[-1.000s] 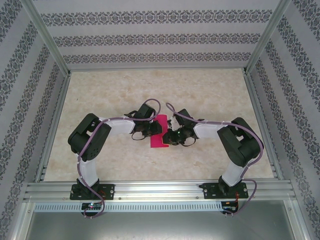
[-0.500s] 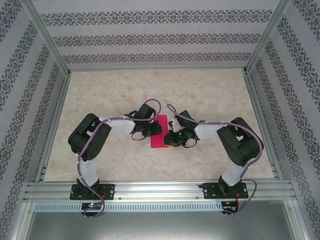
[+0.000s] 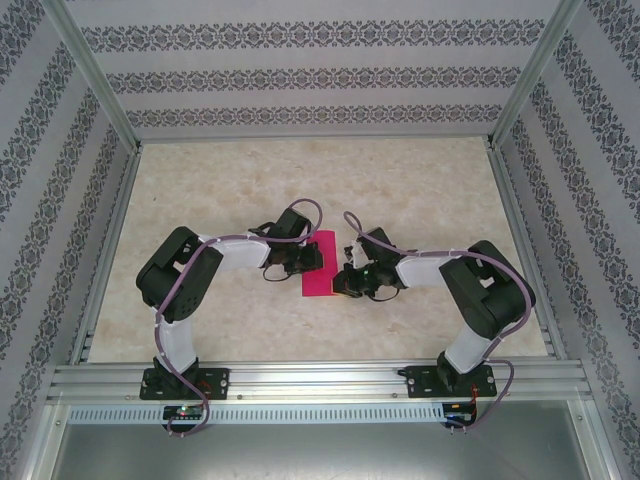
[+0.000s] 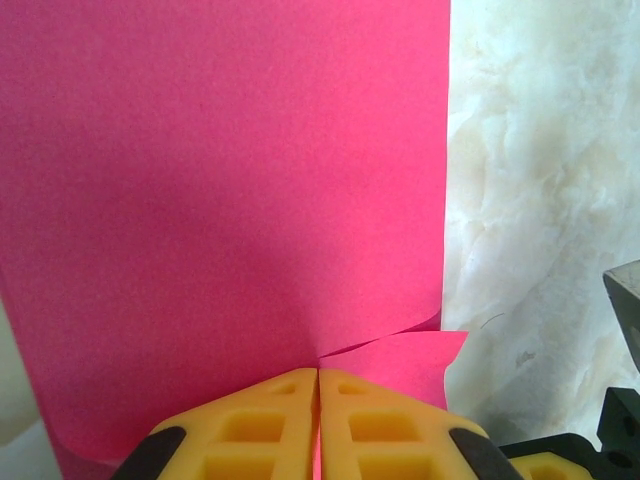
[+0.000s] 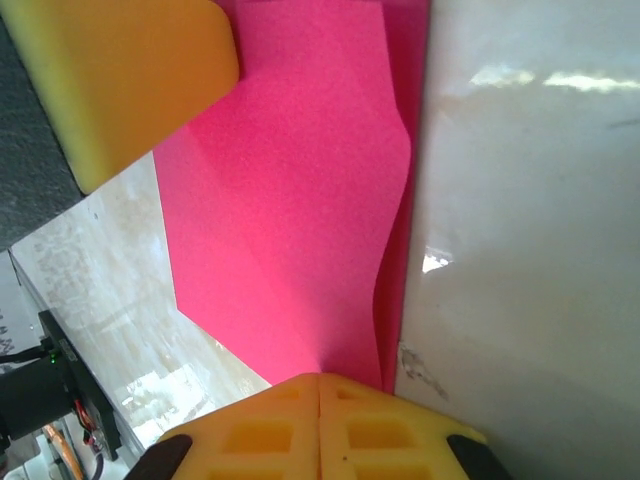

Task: Fold a paper plane with a square sheet of paper (pick it up from the middle)
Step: Fold the triangle a second time at the center of the table.

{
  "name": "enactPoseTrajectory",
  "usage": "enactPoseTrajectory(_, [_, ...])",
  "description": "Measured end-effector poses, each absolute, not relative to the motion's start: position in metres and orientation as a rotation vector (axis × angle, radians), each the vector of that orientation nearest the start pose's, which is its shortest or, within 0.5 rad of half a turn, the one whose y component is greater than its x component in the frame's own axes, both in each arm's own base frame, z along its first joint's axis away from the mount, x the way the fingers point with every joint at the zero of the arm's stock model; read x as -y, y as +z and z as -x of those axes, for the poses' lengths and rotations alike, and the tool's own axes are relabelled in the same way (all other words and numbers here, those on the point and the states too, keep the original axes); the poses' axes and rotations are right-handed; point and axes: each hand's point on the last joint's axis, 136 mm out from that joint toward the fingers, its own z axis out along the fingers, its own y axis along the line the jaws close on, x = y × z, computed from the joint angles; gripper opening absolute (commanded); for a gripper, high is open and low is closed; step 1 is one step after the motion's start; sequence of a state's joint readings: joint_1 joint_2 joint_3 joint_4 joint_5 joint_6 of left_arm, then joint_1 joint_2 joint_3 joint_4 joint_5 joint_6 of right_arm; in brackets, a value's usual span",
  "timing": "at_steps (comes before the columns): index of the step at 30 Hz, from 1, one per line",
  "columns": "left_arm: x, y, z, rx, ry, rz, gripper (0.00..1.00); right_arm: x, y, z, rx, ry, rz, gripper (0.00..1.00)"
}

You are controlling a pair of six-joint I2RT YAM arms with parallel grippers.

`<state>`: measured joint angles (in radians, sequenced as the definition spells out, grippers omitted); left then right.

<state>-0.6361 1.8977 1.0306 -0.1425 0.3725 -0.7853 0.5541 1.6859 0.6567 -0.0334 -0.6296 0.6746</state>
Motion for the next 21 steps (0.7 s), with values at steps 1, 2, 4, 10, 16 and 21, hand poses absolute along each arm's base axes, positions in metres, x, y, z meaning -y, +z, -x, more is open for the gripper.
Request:
enactPoseTrajectory(1, [0.308, 0.017, -0.311, -2.812, -0.931, 0.056, 0.11, -0.26, 0.011, -0.228, -2.858, 1.19, 0.059, 0.04])
enactPoseTrajectory(2, [0.308, 0.017, -0.311, -2.812, -0.933, 0.056, 0.1, -0.26, 0.011, -0.228, -2.859, 1.193, 0.049, 0.04])
enactPoseTrajectory(4, [0.308, 0.017, -0.311, -2.813, -0.934, 0.055, 0.1, -0.26, 0.011, -0.228, -2.856, 1.192, 0.035, 0.01])
enactPoseTrajectory(10, [0.309, 0.017, -0.31, -2.815, -0.941, 0.052, 0.09, -0.254, 0.015, -0.225, -2.878, 1.161, -0.044, 0.0])
enactPoseTrajectory(16, [0.309, 0.017, -0.31, -2.814, -0.941, 0.042, 0.09, -0.261, 0.044, -0.24, -2.815, 1.182, -0.083, 0.0])
enactPoseTrajectory(21, [0.309, 0.017, -0.31, -2.815, -0.944, 0.042, 0.09, -0.284, 0.057, -0.257, -2.774, 1.208, -0.058, 0.0])
